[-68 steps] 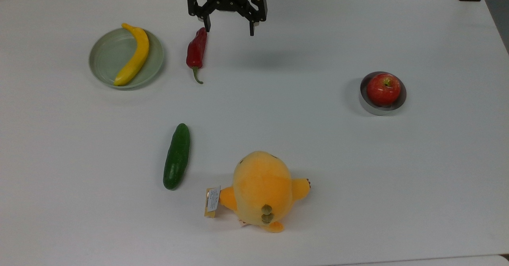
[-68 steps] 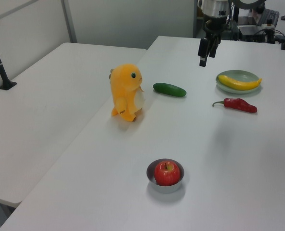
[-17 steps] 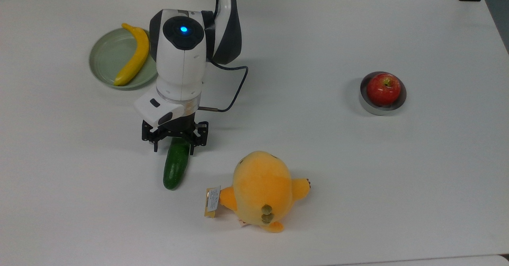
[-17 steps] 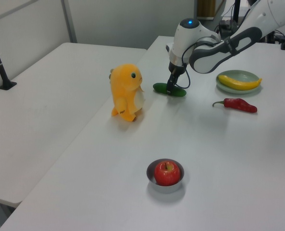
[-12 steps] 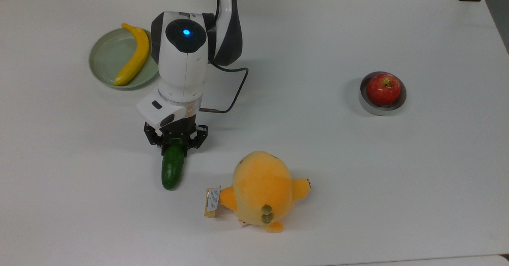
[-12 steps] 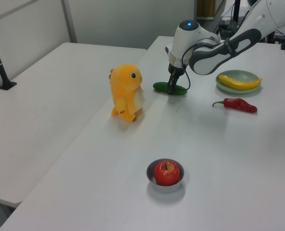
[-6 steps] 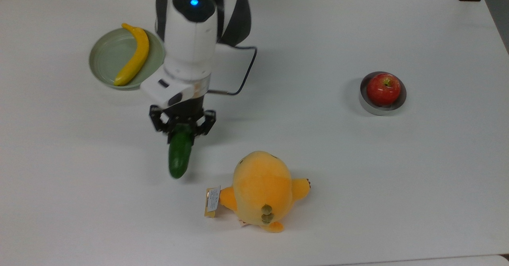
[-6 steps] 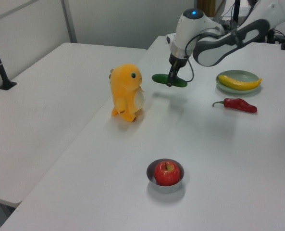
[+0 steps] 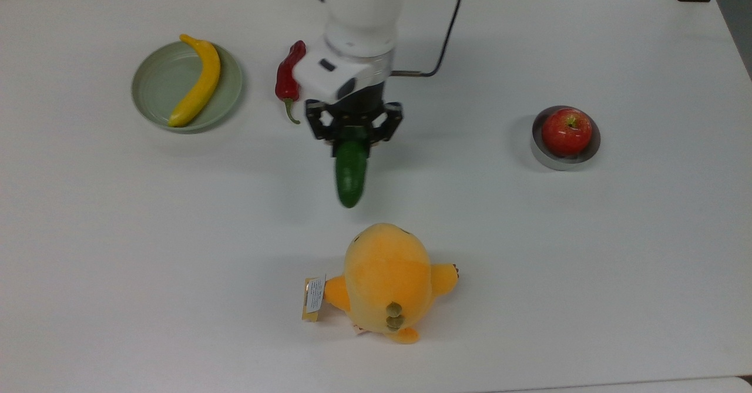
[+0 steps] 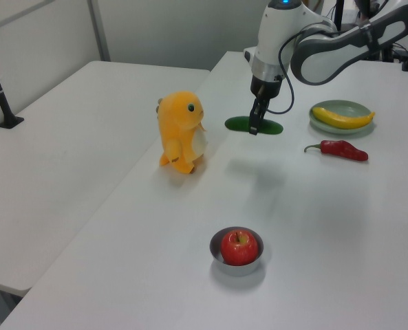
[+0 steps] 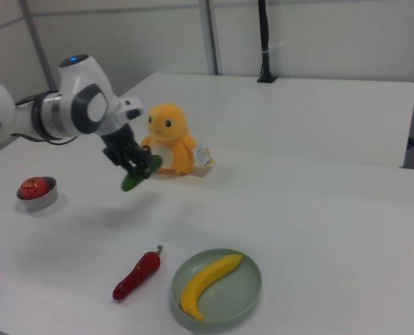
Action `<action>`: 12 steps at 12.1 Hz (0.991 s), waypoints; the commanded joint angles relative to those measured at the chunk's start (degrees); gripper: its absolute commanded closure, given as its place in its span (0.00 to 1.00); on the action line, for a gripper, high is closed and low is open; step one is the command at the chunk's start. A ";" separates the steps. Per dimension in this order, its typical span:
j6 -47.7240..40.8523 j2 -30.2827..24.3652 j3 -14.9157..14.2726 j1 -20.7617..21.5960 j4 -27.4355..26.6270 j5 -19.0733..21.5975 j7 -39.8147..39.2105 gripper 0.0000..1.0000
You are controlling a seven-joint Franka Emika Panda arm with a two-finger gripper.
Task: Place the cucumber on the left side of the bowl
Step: 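Lift the cucumber and carry it toward the apple bowl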
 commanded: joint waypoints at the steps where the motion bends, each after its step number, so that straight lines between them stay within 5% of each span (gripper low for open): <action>1: -0.48 -2.16 4.95 2.86 -1.70 1.49 7.93 0.88; 6: -0.30 5.29 7.27 12.42 10.32 2.80 26.56 0.88; 12: 5.58 8.73 7.35 25.00 10.78 2.19 32.66 0.86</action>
